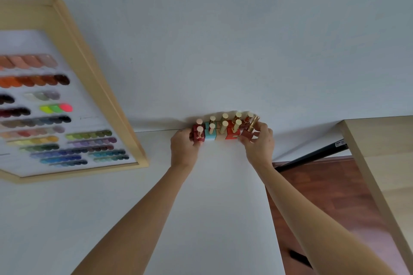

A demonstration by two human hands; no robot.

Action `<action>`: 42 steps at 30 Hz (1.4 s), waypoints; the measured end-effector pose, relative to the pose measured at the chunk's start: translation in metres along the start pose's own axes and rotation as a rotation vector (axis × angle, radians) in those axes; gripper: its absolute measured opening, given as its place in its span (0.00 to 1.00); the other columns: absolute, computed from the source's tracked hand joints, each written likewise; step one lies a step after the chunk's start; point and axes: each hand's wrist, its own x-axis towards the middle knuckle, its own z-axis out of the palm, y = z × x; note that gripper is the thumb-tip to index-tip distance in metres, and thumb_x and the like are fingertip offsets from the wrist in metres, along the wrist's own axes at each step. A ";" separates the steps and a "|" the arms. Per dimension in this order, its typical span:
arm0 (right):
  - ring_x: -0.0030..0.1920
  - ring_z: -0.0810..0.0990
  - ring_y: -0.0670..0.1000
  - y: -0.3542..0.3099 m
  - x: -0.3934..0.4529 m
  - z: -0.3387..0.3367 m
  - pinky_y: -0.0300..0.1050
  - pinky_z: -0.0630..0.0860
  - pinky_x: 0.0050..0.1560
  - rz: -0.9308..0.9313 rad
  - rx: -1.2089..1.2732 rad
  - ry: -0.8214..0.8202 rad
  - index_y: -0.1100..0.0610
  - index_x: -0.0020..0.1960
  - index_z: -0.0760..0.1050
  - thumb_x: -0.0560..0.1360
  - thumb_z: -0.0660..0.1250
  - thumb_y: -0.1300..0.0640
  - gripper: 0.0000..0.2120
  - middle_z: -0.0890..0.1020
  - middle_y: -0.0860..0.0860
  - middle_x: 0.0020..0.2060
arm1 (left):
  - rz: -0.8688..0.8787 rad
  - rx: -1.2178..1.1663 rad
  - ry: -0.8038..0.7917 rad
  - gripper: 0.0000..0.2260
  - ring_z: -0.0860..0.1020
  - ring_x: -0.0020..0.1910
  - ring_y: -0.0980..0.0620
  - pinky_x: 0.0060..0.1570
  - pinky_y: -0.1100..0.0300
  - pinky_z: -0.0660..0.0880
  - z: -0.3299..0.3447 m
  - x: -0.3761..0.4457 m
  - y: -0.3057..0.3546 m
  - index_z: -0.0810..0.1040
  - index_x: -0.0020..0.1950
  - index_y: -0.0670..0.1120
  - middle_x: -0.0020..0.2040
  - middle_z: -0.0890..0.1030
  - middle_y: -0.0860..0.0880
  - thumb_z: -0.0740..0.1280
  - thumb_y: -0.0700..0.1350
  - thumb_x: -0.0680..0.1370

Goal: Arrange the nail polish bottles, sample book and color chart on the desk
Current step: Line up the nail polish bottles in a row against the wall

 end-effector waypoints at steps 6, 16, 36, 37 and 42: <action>0.47 0.77 0.50 0.008 -0.006 -0.002 0.29 0.70 0.39 -0.113 -0.040 0.021 0.54 0.52 0.71 0.72 0.71 0.62 0.12 0.73 0.52 0.51 | -0.010 0.027 -0.044 0.12 0.80 0.46 0.42 0.49 0.47 0.78 -0.002 -0.001 0.004 0.80 0.48 0.40 0.46 0.81 0.40 0.75 0.39 0.66; 0.43 0.80 0.50 0.004 0.009 -0.002 0.27 0.69 0.36 -0.065 -0.101 -0.046 0.57 0.47 0.76 0.73 0.68 0.65 0.05 0.81 0.47 0.37 | -0.070 0.027 0.020 0.12 0.80 0.44 0.43 0.47 0.49 0.78 0.008 0.005 0.011 0.81 0.46 0.40 0.45 0.81 0.41 0.76 0.40 0.65; 0.68 0.69 0.58 -0.021 -0.023 -0.019 0.56 0.69 0.68 0.113 -0.177 -0.128 0.59 0.74 0.58 0.74 0.68 0.63 0.32 0.71 0.58 0.68 | -0.109 0.159 -0.001 0.20 0.75 0.57 0.42 0.56 0.53 0.72 -0.006 -0.023 0.026 0.75 0.58 0.40 0.56 0.76 0.40 0.75 0.43 0.69; 0.69 0.68 0.58 -0.024 -0.030 -0.024 0.56 0.68 0.69 0.112 -0.168 -0.135 0.58 0.74 0.57 0.74 0.68 0.63 0.32 0.70 0.58 0.69 | -0.108 0.185 0.003 0.21 0.74 0.58 0.42 0.56 0.53 0.72 -0.011 -0.030 0.028 0.73 0.60 0.40 0.57 0.75 0.40 0.74 0.43 0.70; 0.68 0.66 0.57 -0.047 -0.065 -0.044 0.51 0.66 0.66 0.076 -0.174 -0.153 0.58 0.72 0.60 0.74 0.68 0.62 0.29 0.69 0.57 0.68 | -0.060 0.228 -0.022 0.23 0.74 0.61 0.43 0.58 0.54 0.73 -0.045 -0.063 0.041 0.69 0.67 0.41 0.62 0.74 0.41 0.70 0.44 0.74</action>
